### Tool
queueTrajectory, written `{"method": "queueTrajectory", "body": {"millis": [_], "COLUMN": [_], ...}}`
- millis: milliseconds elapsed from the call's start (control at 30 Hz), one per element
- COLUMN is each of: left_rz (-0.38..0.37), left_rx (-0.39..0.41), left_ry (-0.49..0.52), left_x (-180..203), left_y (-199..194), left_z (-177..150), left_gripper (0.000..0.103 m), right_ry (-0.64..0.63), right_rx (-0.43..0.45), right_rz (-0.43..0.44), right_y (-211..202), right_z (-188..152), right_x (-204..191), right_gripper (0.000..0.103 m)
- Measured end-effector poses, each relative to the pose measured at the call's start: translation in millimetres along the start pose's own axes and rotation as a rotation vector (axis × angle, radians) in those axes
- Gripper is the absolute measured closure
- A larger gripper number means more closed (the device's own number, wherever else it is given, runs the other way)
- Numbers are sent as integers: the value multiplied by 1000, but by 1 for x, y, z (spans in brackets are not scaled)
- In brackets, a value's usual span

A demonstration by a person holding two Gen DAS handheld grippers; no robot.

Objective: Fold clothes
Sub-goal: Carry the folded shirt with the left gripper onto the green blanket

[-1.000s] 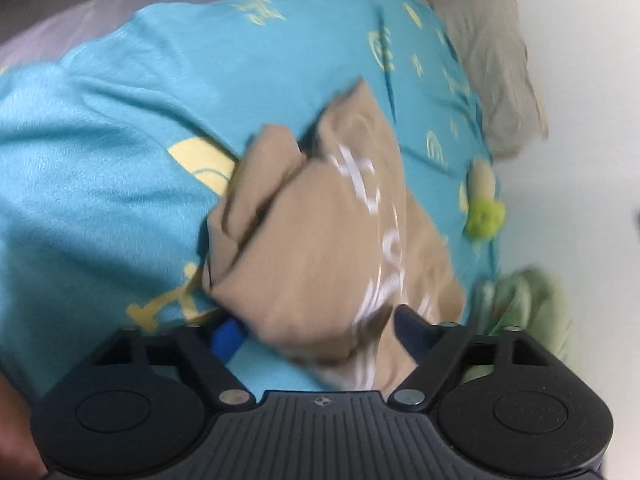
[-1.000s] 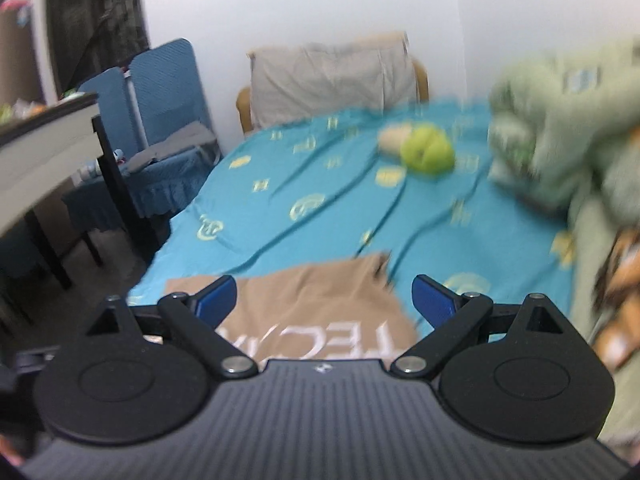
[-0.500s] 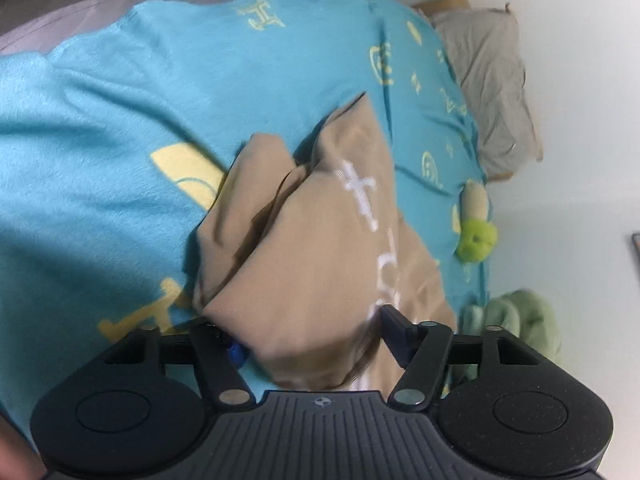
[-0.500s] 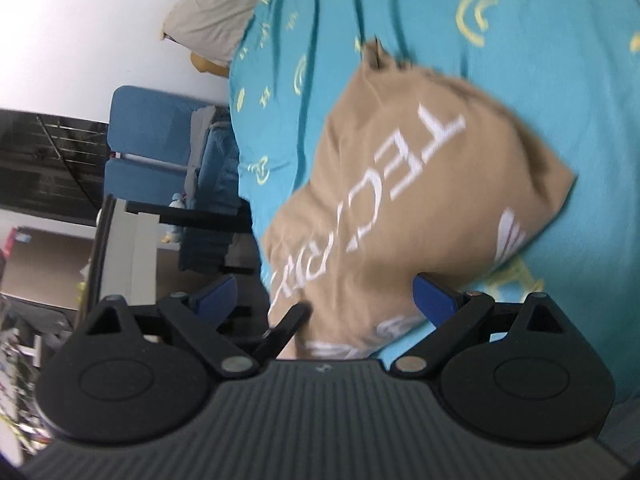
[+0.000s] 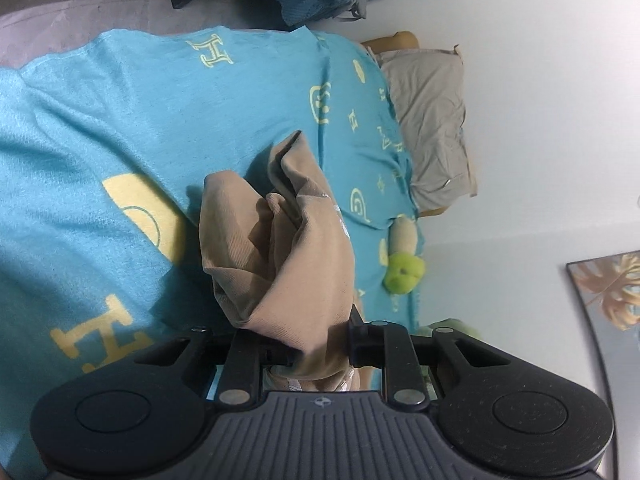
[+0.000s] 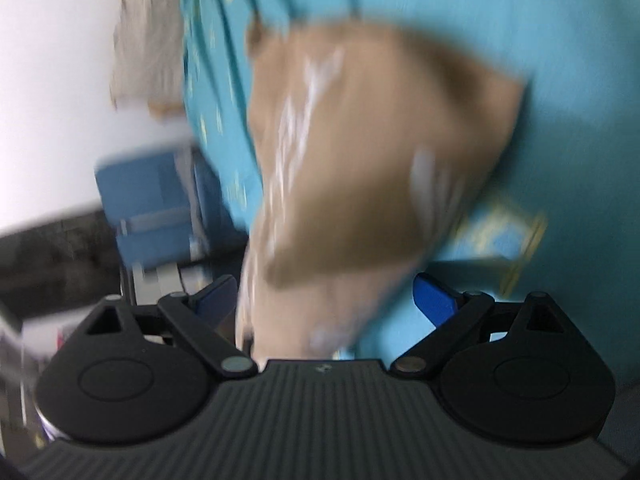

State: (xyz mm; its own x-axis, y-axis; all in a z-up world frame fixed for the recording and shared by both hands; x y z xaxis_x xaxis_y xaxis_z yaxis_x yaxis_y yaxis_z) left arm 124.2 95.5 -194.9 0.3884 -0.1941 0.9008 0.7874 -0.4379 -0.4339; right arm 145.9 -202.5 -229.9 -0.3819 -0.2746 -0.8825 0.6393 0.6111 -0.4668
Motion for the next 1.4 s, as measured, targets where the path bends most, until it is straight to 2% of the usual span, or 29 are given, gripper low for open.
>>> {"method": "queueTrajectory", "body": {"millis": [33, 67, 100, 133, 200, 300, 500, 633, 767, 933, 1067, 1200, 1300, 1400], "left_rz": [-3, -6, -10, -13, -13, -8, -40, -66, -73, -94, -127, -191, -263, -358], "left_rx": [0, 0, 0, 0, 2, -3, -20, -39, -63, -125, -185, -253, -313, -326], "left_ry": [-4, -8, -11, -15, -5, 23, -18, 5, 96, 175, 250, 330, 370, 429], "left_x": [-1, -1, -2, -3, -1, 1, 13, 39, 82, 152, 219, 299, 362, 425], "left_y": [-2, -4, -6, -8, -8, -13, -32, -59, -78, -60, -28, 22, 68, 113], "left_z": [0, 1, 1, 2, 2, 1, -12, -36, -68, -112, -152, -205, -253, -307], "left_gripper": [80, 80, 80, 80, 80, 80, 80, 80, 80, 80, 80, 80, 80, 80], "right_ry": [4, 7, 8, 7, -24, -104, -202, -213, -222, -257, -296, -348, -405, -462], "right_rx": [37, 75, 93, 95, 101, 125, 187, 221, 249, 343, 426, 529, 629, 728], "right_rz": [-6, -13, -23, -38, -57, -73, -47, -5, 20, 51, 65, 75, 67, 49], "right_y": [-4, -8, -9, -10, -9, -16, -63, -106, -149, -213, -263, -317, -364, -405], "right_z": [3, 5, 7, 8, 5, 0, -7, -13, -12, 6, 47, 112, 168, 221], "right_x": [1, 2, 3, 3, 0, -10, -27, -43, -58, -82, -111, -151, -186, -220], "right_gripper": [6, 16, 30, 35, 58, 71, 76, 77, 77, 77, 77, 77, 77, 77]}}
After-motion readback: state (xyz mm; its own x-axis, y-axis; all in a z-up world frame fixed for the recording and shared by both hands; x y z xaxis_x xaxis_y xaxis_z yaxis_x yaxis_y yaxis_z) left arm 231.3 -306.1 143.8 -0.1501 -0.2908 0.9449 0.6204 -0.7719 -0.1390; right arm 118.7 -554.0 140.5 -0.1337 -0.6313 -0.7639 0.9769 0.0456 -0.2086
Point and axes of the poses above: each gripper's, at about its wrist camera, not at the fingertips, and y roughly the way its jaws point, x to its right, z to its top, the point moved 2 cm from there along y, roughly the way its jaws point, and after that the axes turned 9 degrees about -y, right-handed, at the moved point
